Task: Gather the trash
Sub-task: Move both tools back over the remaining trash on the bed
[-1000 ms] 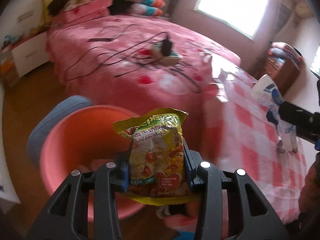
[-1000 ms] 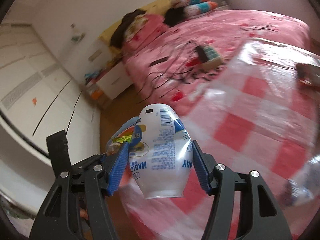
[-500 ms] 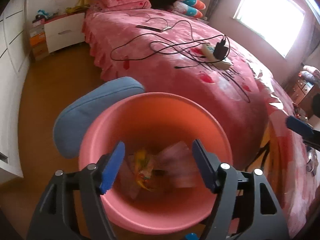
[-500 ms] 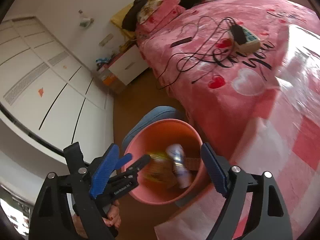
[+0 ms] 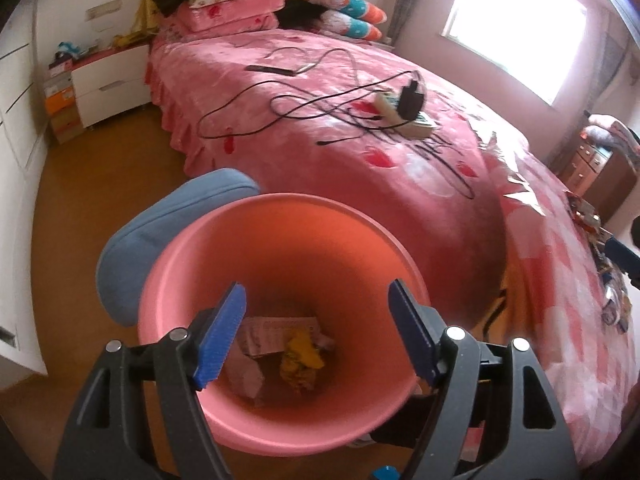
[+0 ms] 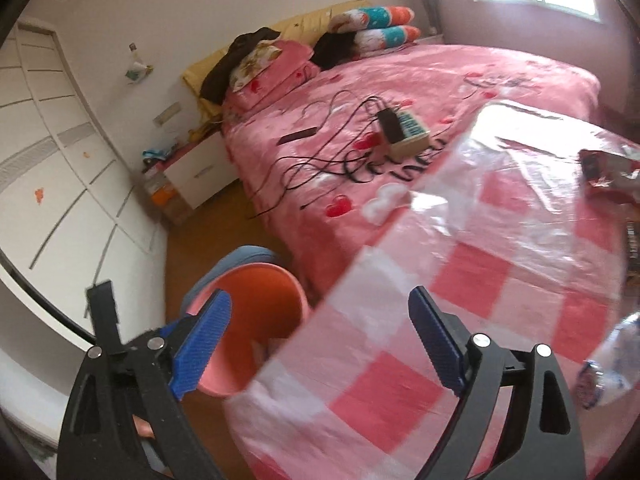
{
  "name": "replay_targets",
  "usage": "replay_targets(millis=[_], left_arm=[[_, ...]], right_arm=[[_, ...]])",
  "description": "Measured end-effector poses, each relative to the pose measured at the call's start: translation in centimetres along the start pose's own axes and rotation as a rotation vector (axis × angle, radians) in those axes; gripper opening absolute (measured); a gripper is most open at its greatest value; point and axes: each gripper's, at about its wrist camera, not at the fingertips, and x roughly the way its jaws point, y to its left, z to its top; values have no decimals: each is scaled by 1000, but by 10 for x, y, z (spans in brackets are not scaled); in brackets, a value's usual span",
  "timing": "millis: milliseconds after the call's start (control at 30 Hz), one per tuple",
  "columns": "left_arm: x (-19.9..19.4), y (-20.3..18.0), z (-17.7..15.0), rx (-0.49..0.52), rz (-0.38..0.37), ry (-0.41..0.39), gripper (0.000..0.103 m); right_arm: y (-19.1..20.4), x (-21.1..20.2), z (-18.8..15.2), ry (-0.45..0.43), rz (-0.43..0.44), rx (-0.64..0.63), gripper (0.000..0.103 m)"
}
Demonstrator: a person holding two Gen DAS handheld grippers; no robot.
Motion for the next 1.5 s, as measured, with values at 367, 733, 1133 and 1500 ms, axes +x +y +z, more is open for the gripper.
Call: replay_targets(millis=[367, 733, 1133, 1500], left_arm=[[-16, -53, 5, 112, -75, -24, 75], [-22, -98, 4, 180, -120, -16, 75], [-33, -143, -5, 250, -159, -10, 75], [-34, -190, -8, 332, -189, -3, 75]], right_arm=[[-34, -28, -18, -36, -72, 33, 90], [-65, -55, -32, -76, -125, 66, 92], [-98, -83, -37, -136, -160, 111, 92], [-133, -106, -42, -165, -196, 166, 92]])
